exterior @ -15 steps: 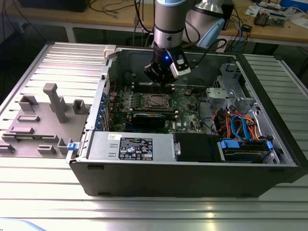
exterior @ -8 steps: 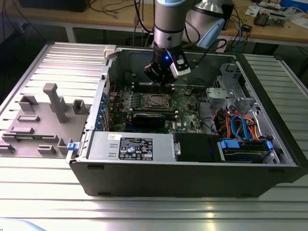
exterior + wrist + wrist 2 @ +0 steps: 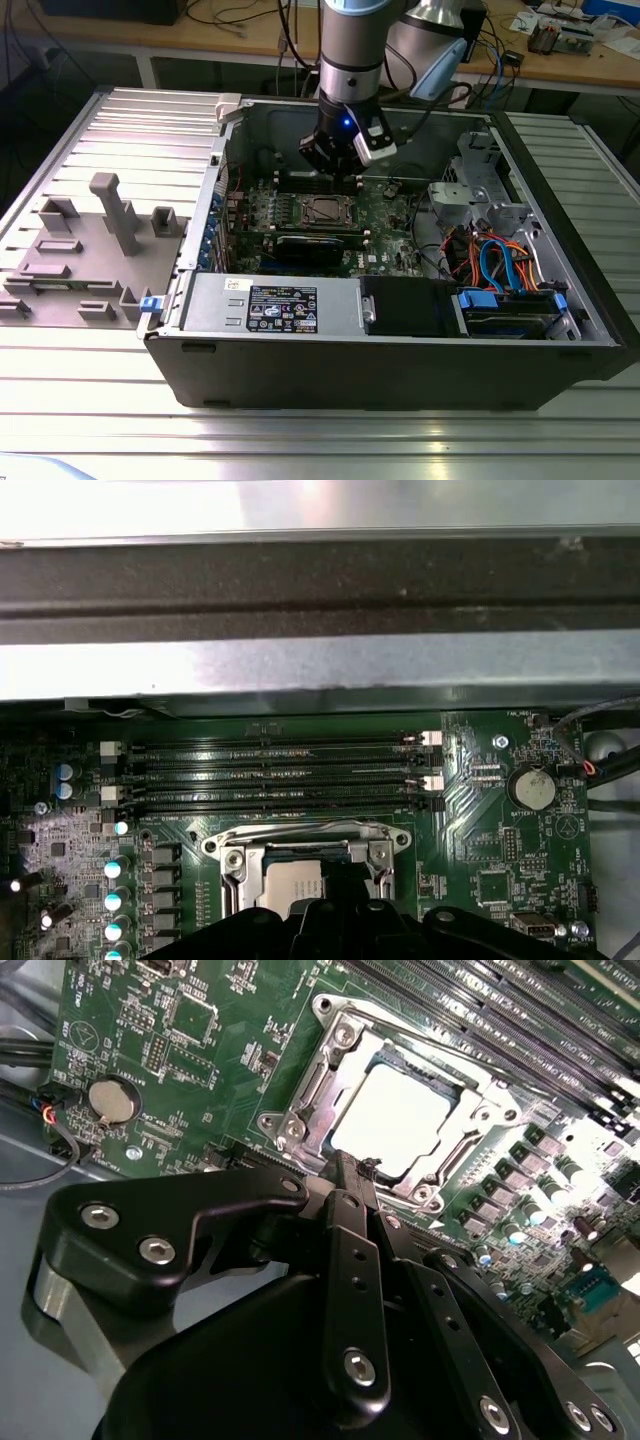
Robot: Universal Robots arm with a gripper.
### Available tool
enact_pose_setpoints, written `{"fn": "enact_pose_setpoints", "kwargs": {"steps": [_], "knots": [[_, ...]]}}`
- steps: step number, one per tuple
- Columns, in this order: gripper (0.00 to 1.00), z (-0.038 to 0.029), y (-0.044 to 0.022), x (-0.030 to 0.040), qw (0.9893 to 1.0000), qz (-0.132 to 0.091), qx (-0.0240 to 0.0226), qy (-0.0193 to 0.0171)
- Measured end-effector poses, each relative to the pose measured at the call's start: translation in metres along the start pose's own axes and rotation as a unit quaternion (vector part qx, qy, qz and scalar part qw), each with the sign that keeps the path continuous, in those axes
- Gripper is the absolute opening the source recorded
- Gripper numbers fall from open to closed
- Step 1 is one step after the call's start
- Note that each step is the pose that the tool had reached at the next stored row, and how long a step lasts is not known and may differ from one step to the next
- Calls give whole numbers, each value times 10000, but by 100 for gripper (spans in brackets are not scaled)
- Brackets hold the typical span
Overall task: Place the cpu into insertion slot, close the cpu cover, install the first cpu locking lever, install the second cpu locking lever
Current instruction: 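Install the second cpu locking lever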
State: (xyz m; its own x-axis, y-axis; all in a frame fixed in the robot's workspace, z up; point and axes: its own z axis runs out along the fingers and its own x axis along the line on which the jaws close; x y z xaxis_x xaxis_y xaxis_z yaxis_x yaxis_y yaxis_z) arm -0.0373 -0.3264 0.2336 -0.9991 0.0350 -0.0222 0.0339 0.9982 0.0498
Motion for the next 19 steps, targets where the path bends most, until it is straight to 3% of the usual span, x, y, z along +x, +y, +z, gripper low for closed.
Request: {"fn": "enact_pose_setpoints", "kwargs": {"steps": [14,19], "knots": [[11,-1,-5,0,10000,0,0,0],[11,-55,-3,-1,10000,0,1,0]]}}
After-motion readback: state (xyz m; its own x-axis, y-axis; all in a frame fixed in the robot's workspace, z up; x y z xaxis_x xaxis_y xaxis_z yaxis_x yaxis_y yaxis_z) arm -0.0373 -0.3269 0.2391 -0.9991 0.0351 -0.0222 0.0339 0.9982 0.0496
